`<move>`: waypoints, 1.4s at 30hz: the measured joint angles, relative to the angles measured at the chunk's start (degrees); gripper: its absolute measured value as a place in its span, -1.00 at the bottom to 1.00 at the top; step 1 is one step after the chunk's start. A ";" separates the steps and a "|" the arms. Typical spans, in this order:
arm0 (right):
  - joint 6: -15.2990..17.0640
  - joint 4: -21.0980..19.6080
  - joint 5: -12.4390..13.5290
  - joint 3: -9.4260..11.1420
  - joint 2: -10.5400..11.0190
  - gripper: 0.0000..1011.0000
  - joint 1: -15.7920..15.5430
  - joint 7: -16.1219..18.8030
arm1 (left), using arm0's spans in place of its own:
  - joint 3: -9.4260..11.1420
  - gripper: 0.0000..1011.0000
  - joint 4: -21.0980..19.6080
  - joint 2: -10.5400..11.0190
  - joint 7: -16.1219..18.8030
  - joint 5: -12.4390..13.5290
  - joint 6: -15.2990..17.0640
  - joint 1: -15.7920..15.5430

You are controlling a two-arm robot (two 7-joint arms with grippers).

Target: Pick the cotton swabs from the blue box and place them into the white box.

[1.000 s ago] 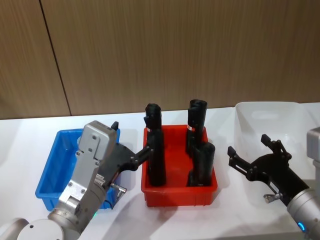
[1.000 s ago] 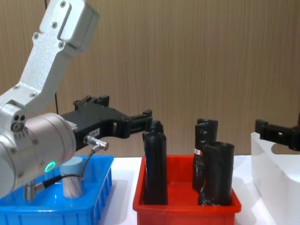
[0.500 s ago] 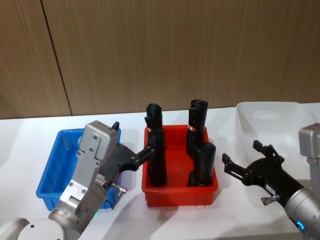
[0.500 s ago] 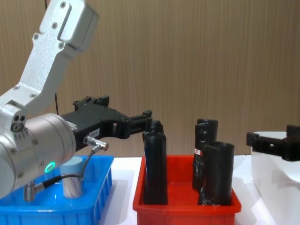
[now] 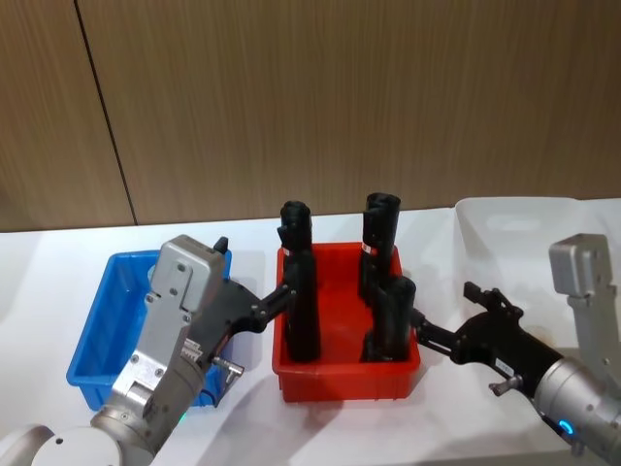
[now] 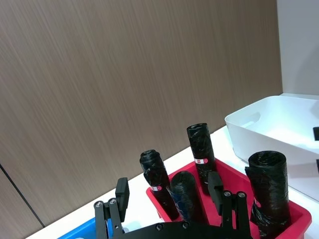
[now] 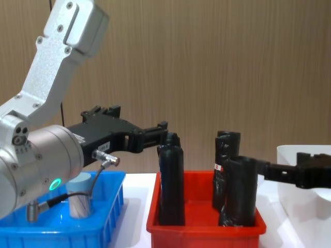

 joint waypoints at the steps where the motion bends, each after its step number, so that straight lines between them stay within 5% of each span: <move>1: 0.23 0.67 0.00 -0.11 -0.20 0.98 0.51 0.61 | 0.00 0.98 0.00 0.00 0.00 0.00 0.00 0.00; 13: 1.42 6.37 -0.93 -1.03 -2.11 0.98 4.66 4.36 | 0.00 0.98 0.00 0.00 0.00 0.01 0.00 0.00; 36: 1.35 17.93 -2.59 -2.18 -5.85 0.98 12.58 6.42 | 0.00 0.98 0.00 0.00 0.00 0.00 -0.01 0.00; 42: 1.22 19.57 -2.68 -2.44 -6.36 0.75 13.67 6.98 | 0.00 0.98 0.00 0.00 0.00 0.01 0.00 0.00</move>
